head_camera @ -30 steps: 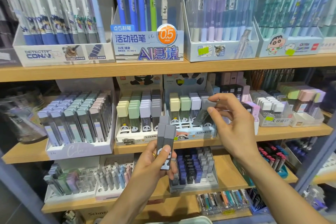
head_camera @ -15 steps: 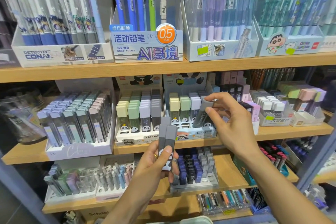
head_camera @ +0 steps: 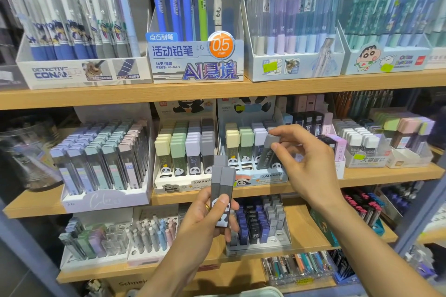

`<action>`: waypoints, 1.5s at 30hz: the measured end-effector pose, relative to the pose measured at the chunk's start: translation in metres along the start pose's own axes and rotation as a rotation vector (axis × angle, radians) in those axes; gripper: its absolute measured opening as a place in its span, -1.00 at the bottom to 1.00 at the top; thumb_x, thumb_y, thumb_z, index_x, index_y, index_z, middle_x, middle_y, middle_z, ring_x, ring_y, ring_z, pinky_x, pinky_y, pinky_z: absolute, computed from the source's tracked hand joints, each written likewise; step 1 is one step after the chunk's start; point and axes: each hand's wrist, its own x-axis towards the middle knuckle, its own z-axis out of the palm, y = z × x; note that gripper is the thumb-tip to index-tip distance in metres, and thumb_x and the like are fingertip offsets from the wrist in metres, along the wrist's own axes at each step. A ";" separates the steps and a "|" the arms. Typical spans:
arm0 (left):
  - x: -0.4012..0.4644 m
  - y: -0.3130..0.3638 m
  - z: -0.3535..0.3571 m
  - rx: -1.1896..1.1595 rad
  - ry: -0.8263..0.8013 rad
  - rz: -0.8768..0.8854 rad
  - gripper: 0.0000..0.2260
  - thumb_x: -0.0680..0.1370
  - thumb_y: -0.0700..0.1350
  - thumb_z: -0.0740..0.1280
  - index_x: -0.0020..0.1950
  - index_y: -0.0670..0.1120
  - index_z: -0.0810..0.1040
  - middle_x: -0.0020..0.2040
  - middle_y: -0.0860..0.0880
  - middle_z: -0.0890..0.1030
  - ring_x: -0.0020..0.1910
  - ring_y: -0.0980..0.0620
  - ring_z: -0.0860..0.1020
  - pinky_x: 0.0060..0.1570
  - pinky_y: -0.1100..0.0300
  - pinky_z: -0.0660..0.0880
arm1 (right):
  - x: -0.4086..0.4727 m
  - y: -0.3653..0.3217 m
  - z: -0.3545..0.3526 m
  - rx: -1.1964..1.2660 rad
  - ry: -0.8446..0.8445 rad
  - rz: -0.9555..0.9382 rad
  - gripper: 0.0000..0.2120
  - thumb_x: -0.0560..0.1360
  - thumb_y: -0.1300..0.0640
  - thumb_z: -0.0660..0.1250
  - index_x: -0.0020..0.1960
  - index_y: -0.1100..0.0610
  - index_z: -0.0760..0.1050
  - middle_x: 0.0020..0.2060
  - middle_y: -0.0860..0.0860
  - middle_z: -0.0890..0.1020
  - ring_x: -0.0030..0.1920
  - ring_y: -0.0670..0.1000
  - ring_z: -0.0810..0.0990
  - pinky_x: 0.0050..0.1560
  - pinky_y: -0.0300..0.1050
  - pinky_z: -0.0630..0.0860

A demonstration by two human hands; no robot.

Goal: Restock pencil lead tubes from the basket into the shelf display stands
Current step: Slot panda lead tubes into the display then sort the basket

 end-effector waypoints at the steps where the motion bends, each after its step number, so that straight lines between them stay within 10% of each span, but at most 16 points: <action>1: 0.000 0.000 0.000 0.001 -0.002 0.001 -0.76 0.69 -0.08 0.26 0.31 -0.15 0.49 -0.03 -0.15 0.67 -0.23 -0.08 0.58 -0.32 0.08 0.50 | 0.000 0.000 0.000 -0.015 0.006 -0.016 -0.78 0.55 0.26 0.43 0.13 0.01 0.65 -0.11 -0.12 0.66 -0.08 -0.10 0.62 -0.05 -0.36 0.53; 29: 0.003 -0.004 0.000 -0.099 0.003 -0.010 -0.73 0.64 -0.07 0.31 0.30 -0.14 0.49 0.00 -0.22 0.65 -0.22 -0.14 0.60 -0.32 0.10 0.52 | -0.004 -0.001 0.008 -0.303 0.085 -0.177 -0.76 0.52 0.20 0.47 0.18 0.08 0.65 0.06 -0.04 0.51 -0.09 -0.09 0.48 -0.05 -0.25 0.45; 35: 0.001 -0.003 0.001 -0.114 0.020 0.014 -0.68 0.61 -0.04 0.34 0.27 -0.22 0.48 -0.11 -0.23 0.56 -0.31 -0.10 0.57 -0.47 0.15 0.39 | -0.041 -0.037 0.041 0.216 -0.287 0.351 -0.73 0.44 0.10 0.57 0.08 -0.06 0.58 -0.19 -0.11 0.69 -0.22 -0.10 0.65 -0.18 -0.25 0.57; 45: -0.004 -0.001 0.001 -0.129 0.025 -0.069 -0.71 0.66 -0.07 0.29 0.30 -0.22 0.51 -0.17 -0.15 0.58 -0.44 -0.03 0.40 -0.50 0.23 0.20 | -0.052 -0.033 0.050 0.425 -0.317 0.501 -0.72 0.50 0.27 0.49 0.12 0.02 0.53 -0.21 0.13 0.70 -0.25 -0.01 0.68 -0.04 -0.02 0.67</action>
